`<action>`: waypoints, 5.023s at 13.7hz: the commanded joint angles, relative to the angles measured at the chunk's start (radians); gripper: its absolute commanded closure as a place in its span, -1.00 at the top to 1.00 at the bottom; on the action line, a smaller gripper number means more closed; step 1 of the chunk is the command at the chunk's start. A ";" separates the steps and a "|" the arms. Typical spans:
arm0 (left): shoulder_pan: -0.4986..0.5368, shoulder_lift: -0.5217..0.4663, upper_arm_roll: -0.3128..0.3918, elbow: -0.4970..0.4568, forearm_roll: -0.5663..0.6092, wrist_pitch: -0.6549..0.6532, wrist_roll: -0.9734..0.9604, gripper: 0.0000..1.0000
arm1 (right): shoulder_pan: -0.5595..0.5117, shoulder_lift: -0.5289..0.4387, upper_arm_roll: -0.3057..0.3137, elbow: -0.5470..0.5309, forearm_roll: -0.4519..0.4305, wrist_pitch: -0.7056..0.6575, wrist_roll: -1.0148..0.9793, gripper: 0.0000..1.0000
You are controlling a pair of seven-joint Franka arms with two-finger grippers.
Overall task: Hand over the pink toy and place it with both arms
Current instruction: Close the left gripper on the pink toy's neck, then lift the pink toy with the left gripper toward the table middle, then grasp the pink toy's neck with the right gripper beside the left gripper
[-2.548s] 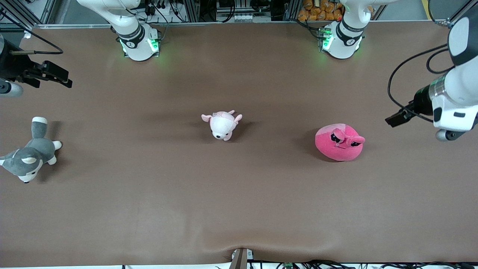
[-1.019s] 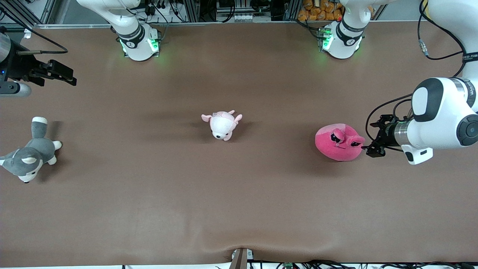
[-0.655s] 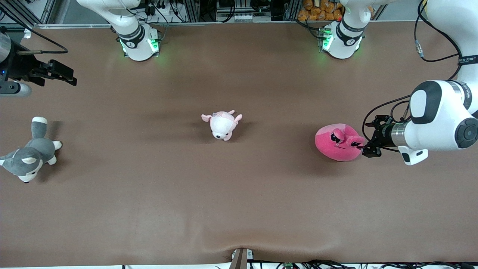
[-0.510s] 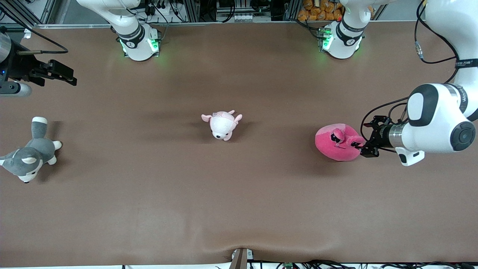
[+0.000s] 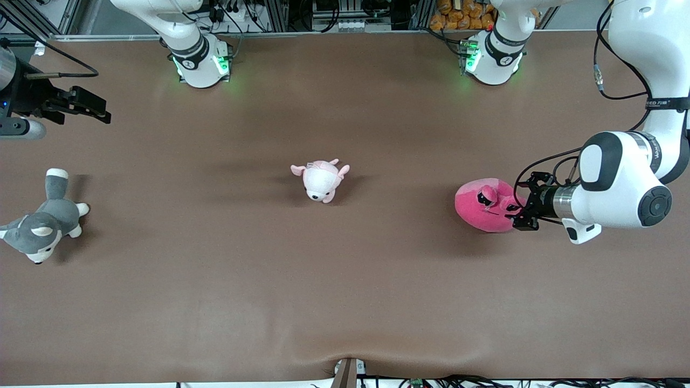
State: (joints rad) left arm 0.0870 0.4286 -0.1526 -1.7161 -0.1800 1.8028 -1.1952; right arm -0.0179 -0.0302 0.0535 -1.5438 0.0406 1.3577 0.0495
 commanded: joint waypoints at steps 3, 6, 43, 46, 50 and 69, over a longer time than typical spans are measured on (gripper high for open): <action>0.001 -0.014 -0.004 -0.017 -0.067 0.013 -0.023 1.00 | 0.003 0.006 0.003 0.014 -0.002 -0.006 -0.003 1.00; -0.003 -0.014 -0.004 -0.034 -0.068 0.024 -0.024 1.00 | 0.004 0.007 0.005 0.013 -0.001 -0.006 -0.003 1.00; -0.019 -0.086 -0.148 0.263 -0.091 -0.243 -0.266 -1.00 | -0.010 0.019 0.002 0.008 0.001 -0.011 -0.002 1.00; -0.032 -0.073 -0.234 0.331 -0.110 -0.241 -0.482 -1.00 | -0.017 0.026 0.000 0.008 0.018 -0.019 0.019 1.00; -0.114 -0.057 -0.285 0.352 -0.173 -0.154 -0.765 -1.00 | -0.007 0.032 0.002 0.010 0.114 -0.035 0.216 1.00; -0.457 0.002 -0.283 0.354 -0.380 0.309 -1.308 -1.00 | 0.274 0.216 0.006 0.010 0.608 0.191 1.096 1.00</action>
State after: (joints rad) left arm -0.3537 0.4172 -0.4396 -1.3893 -0.5402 2.0972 -2.4808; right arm 0.2285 0.1688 0.0667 -1.5442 0.5966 1.5321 1.0547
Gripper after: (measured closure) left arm 0.890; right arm 0.000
